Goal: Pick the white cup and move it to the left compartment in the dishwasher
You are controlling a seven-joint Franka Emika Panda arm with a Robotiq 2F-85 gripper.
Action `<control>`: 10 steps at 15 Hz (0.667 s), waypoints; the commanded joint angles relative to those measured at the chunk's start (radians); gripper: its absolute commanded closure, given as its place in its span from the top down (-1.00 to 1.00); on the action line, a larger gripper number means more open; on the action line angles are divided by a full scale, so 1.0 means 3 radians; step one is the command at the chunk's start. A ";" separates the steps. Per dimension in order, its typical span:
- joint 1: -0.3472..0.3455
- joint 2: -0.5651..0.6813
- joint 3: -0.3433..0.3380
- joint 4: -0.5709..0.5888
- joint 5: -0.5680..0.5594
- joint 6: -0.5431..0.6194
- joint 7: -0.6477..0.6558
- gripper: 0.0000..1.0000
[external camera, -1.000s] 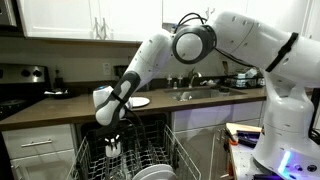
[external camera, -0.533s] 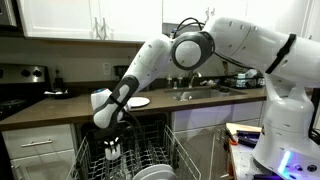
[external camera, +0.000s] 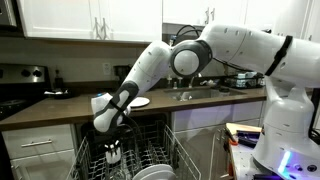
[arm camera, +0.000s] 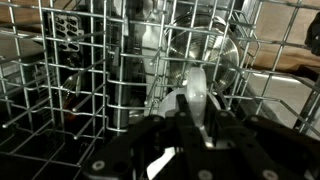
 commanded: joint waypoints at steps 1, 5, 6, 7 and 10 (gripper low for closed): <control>-0.0076 0.0155 0.0039 0.0268 -0.0073 -0.0125 -0.0011 -0.82; -0.0090 0.0297 0.0038 0.0426 -0.0070 -0.0137 -0.0003 -0.82; -0.0093 0.0331 0.0035 0.0466 -0.0071 -0.0142 0.0001 -0.82; -0.0095 0.0370 0.0036 0.0512 -0.0071 -0.0151 0.0002 -0.82; -0.0102 0.0467 0.0043 0.0642 -0.0074 -0.0217 -0.0006 -0.82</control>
